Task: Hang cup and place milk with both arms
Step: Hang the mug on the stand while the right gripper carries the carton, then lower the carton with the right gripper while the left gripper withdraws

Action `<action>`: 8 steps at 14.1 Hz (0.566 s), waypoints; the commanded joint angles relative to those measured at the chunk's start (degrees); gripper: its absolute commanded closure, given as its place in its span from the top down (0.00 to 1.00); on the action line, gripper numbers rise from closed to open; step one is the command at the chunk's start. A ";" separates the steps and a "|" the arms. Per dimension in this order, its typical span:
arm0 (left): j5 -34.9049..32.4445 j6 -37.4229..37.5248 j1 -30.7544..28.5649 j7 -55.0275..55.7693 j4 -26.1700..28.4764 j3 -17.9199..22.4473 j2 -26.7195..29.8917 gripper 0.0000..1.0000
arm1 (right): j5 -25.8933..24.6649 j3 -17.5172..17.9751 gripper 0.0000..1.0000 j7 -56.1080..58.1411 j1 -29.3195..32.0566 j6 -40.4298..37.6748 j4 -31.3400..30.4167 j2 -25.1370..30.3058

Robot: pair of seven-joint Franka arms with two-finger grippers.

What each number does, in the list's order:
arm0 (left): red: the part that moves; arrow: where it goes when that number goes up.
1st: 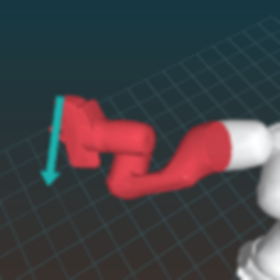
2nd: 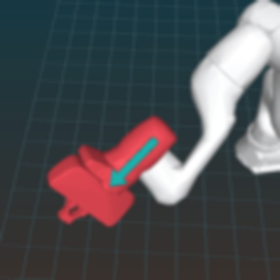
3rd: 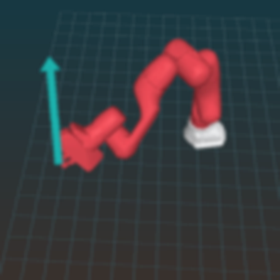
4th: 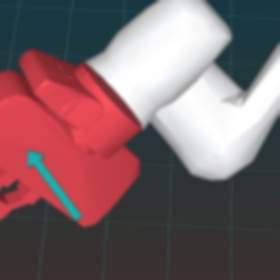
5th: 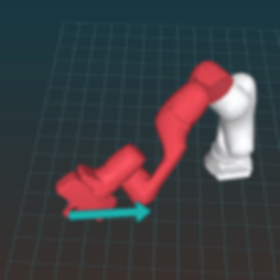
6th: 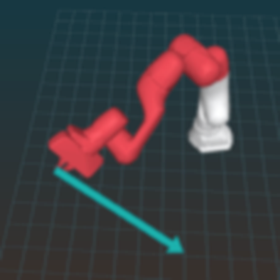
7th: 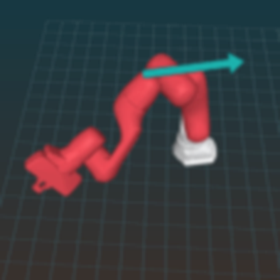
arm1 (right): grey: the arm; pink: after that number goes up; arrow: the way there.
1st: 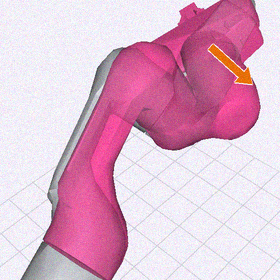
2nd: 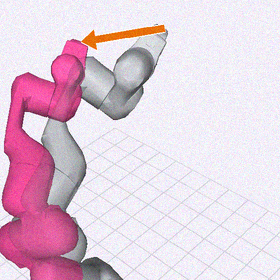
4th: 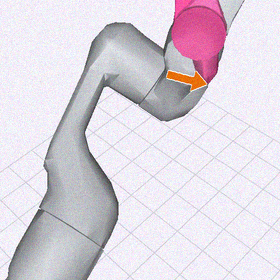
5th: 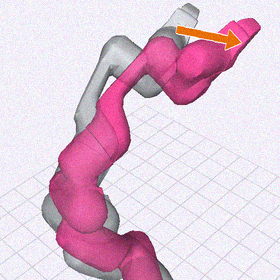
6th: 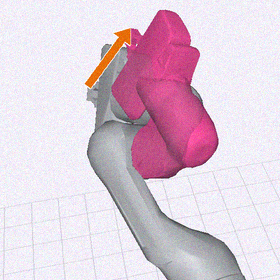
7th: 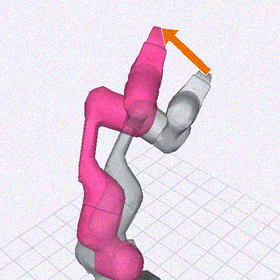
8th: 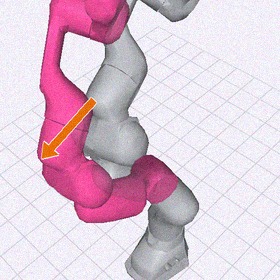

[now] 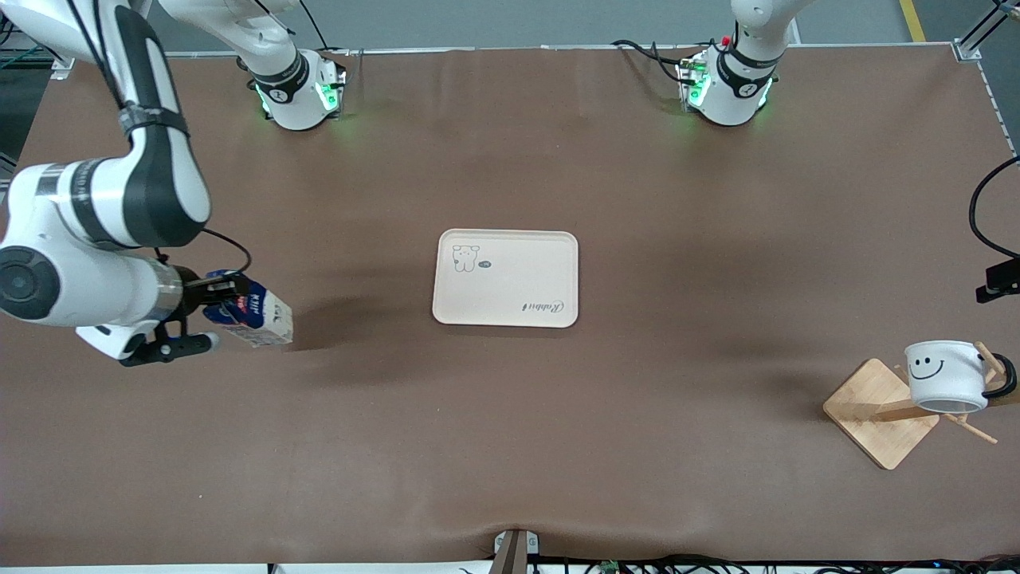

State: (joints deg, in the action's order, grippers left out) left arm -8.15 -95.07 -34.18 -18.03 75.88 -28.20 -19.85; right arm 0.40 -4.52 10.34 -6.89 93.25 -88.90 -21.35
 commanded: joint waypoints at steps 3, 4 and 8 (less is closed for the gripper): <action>0.68 5.15 -0.27 13.17 0.76 -5.19 2.10 1.00 | -6.01 0.92 0.00 6.18 5.65 5.27 -12.33 5.09; 0.68 6.38 -0.27 15.64 0.94 -6.33 2.19 1.00 | -6.81 0.83 0.00 6.27 6.09 6.06 -13.39 5.09; 0.07 7.71 -0.27 22.15 1.64 -10.55 2.19 1.00 | -7.70 0.92 0.00 5.75 8.38 6.59 -16.46 5.09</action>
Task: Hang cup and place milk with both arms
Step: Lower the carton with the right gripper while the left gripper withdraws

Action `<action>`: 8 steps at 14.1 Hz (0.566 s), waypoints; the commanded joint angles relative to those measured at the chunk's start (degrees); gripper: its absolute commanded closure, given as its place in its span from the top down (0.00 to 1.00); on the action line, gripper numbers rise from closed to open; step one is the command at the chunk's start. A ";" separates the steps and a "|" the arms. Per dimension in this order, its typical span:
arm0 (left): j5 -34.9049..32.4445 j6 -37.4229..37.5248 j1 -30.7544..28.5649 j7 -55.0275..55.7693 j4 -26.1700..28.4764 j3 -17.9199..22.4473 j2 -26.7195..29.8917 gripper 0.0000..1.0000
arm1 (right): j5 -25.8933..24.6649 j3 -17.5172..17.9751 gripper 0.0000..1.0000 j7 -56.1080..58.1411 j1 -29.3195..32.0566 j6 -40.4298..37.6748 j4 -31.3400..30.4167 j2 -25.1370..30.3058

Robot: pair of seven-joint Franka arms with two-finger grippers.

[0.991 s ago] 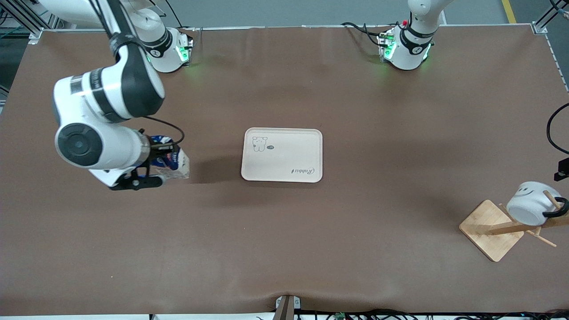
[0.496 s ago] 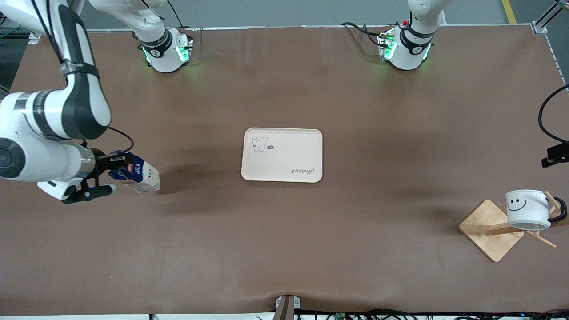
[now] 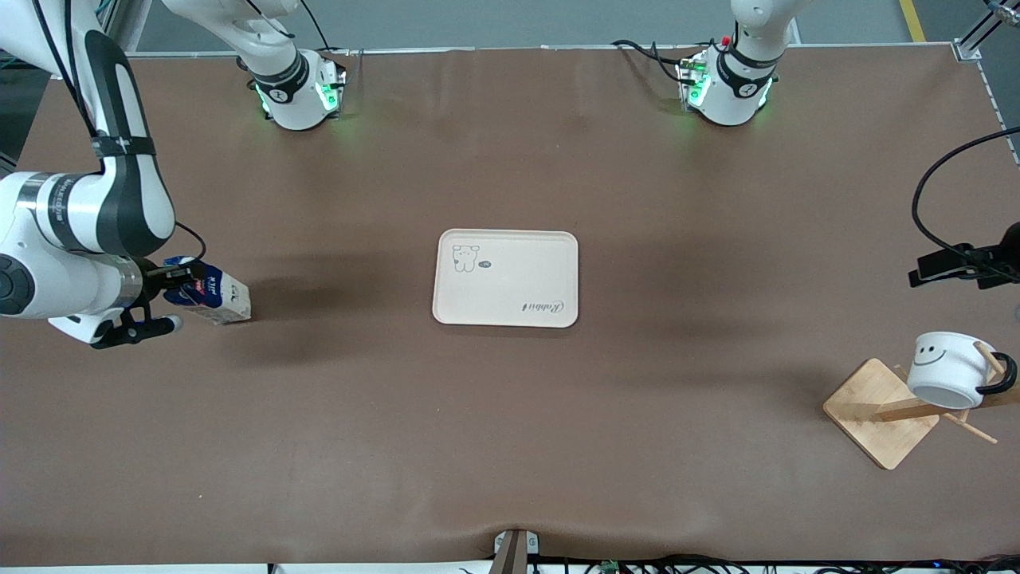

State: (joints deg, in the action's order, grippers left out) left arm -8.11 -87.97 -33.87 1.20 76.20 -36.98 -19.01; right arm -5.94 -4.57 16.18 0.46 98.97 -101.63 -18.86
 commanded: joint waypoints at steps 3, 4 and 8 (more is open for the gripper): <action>-0.15 0.17 -0.32 6.79 2.10 -4.32 1.08 1.00 | -1.27 1.06 0.00 -0.18 1.30 7.34 -10.76 5.32; -0.23 0.00 0.55 7.67 2.11 -4.59 0.99 1.00 | -1.18 1.06 0.00 -0.27 2.08 9.64 -12.44 5.68; -1.45 -1.06 4.59 12.50 2.19 -4.59 0.55 1.00 | -0.66 1.05 0.80 -0.53 2.53 9.83 -12.81 5.50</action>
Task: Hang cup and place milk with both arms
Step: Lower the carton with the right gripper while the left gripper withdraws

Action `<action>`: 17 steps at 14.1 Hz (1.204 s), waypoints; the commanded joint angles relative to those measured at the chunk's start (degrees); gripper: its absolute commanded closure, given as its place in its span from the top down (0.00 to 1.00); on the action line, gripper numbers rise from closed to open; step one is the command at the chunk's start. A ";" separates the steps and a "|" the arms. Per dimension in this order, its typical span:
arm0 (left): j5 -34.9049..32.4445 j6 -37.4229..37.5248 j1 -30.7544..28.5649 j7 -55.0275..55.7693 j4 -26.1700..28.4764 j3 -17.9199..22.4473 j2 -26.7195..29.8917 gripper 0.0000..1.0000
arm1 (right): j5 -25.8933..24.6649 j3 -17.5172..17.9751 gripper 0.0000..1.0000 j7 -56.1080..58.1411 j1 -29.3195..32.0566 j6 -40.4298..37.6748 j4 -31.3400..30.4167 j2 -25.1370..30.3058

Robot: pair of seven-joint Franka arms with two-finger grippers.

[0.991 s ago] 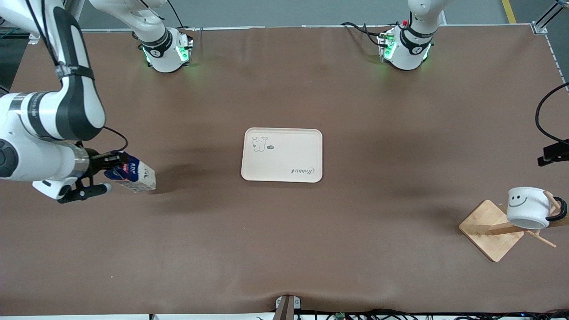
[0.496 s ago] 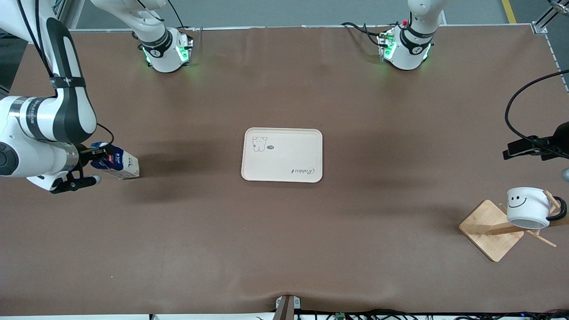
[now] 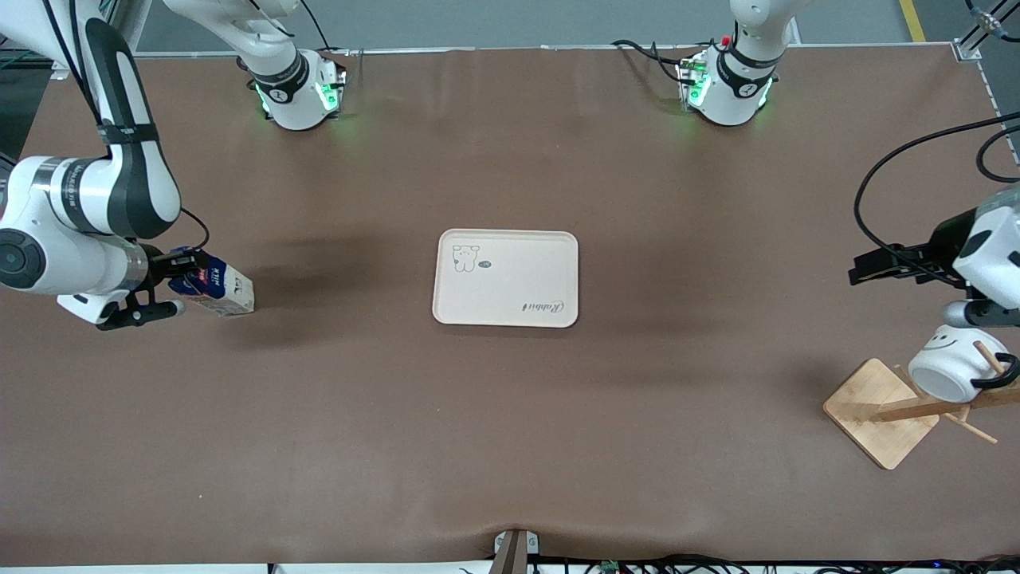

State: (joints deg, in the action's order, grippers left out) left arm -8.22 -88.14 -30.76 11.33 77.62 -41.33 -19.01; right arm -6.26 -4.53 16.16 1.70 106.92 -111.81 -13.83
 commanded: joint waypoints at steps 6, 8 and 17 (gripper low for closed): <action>-8.03 -2.21 10.10 11.25 0.96 -0.24 -0.94 1.00 | -0.33 1.01 1.00 -0.52 1.29 0.74 -1.13 0.47; -8.48 -2.21 10.63 11.70 0.69 -0.24 -1.38 1.00 | -0.07 1.01 1.00 -0.69 1.37 0.57 0.27 0.39; -10.33 -2.13 10.73 10.82 -0.01 0.11 -0.51 1.00 | 4.94 1.01 1.00 -1.57 1.11 -2.69 7.92 -0.14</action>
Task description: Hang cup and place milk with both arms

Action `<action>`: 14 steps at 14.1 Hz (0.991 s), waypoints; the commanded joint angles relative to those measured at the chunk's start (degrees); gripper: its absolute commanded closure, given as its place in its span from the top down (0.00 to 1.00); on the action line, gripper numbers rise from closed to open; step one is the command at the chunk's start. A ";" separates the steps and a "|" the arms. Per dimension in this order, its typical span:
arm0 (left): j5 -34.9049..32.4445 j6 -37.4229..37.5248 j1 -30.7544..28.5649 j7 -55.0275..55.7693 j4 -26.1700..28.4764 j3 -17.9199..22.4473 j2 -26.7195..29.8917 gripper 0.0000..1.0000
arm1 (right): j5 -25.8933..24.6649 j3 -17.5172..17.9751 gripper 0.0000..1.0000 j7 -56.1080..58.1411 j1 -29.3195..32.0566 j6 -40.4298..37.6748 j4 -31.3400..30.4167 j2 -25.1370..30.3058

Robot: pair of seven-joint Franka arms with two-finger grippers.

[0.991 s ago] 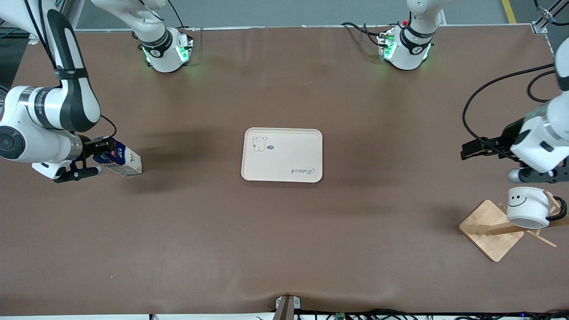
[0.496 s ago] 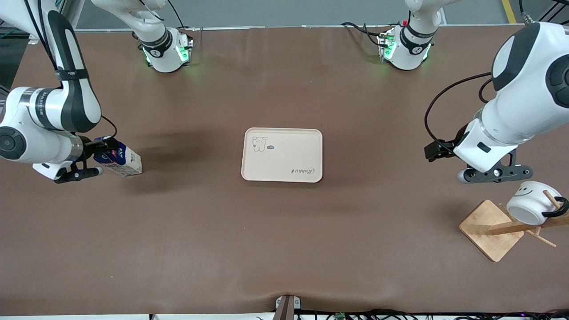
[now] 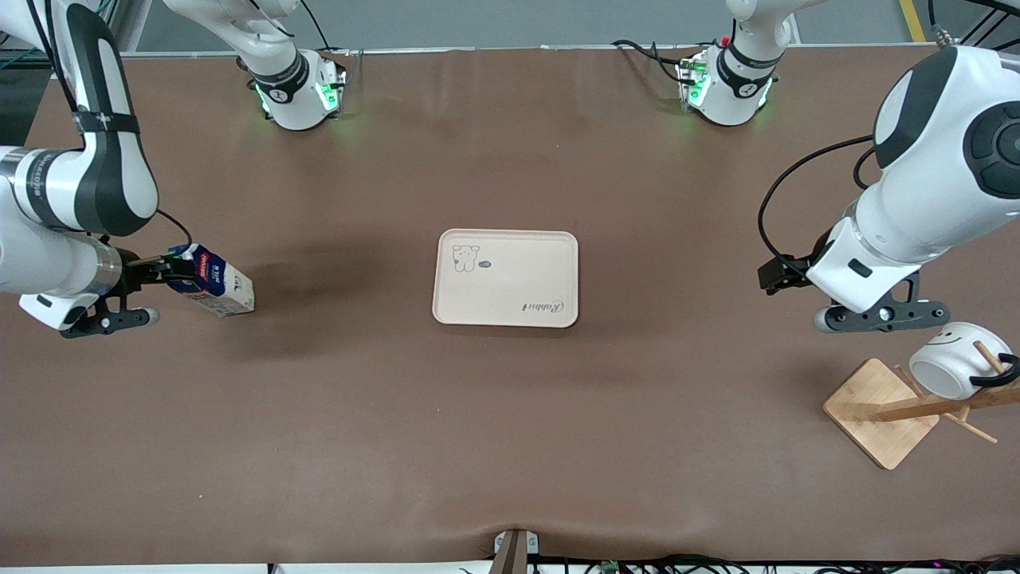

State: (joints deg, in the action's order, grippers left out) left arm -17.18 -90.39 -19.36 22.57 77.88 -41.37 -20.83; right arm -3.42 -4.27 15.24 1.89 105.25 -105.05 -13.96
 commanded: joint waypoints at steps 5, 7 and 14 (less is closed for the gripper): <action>-0.75 0.83 -3.49 -1.56 -0.27 -0.03 3.78 1.00 | 2.36 0.93 1.00 -0.20 1.27 -9.43 15.53 -3.78; 0.04 0.83 -3.50 -3.30 0.60 1.10 7.80 1.00 | 2.28 0.93 1.00 -0.47 0.92 -11.54 23.46 -6.25; 12.43 1.09 14.51 -10.61 11.85 27.29 20.65 1.00 | 3.24 1.19 1.00 -6.44 0.04 -18.57 31.93 -5.12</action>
State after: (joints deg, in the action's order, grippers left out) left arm -6.50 -88.46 -8.18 12.46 84.30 -18.04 -4.59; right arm -0.88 -3.68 11.94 1.77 89.41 -74.90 -18.56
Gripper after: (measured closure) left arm 0.000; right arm 0.000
